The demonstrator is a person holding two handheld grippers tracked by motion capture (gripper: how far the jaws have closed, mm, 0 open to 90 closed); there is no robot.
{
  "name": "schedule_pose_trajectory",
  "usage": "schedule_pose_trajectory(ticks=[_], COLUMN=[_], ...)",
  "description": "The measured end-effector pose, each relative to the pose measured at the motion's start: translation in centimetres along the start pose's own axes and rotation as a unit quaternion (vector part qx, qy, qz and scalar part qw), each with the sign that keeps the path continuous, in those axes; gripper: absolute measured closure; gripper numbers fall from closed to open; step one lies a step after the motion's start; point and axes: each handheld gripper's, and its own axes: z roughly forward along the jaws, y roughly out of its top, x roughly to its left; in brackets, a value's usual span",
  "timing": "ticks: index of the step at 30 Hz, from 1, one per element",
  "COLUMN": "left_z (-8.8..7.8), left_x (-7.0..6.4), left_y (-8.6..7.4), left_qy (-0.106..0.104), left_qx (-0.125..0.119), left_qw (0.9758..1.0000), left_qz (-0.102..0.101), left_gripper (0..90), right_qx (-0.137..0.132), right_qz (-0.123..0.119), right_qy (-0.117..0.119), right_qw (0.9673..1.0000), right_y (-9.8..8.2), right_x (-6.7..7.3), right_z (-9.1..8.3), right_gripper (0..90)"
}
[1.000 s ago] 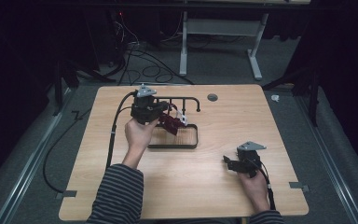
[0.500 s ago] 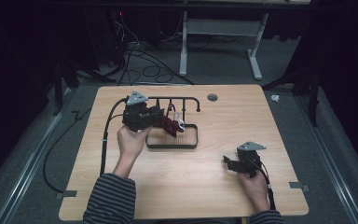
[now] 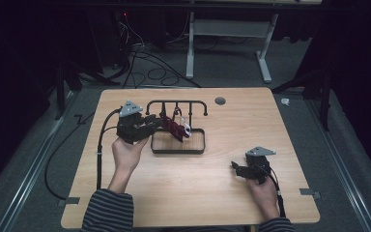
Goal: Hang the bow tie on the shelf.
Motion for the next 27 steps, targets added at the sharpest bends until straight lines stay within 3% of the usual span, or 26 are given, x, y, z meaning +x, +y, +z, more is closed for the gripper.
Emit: schedule_pose_trajectory(ticks=[8, 20, 27], left_z=[-1.2, -2.4, -3.2], left_x=[0.0, 0.6, 0.6], left_y=[-0.7, -1.9, -2.5], left_qy=[0.003, 0.001, 0.006], left_qx=[-0.003, -0.01, -0.009], left_qw=[1.0, 0.9998, 0.9998], left_qz=[0.001, -0.016, -0.013], left_gripper=[65.8, 64.1, 63.0], right_qx=[0.0, 0.0, 0.0], right_qz=[0.0, 0.0, 0.001], right_qy=[0.0, 0.0, 0.0], right_qw=[1.0, 1.0, 1.0], right_y=[0.0, 0.0, 0.0], right_x=[0.0, 0.0, 0.0], right_z=[0.0, 0.0, 0.0], right_gripper=[31.6, 31.6, 31.5])
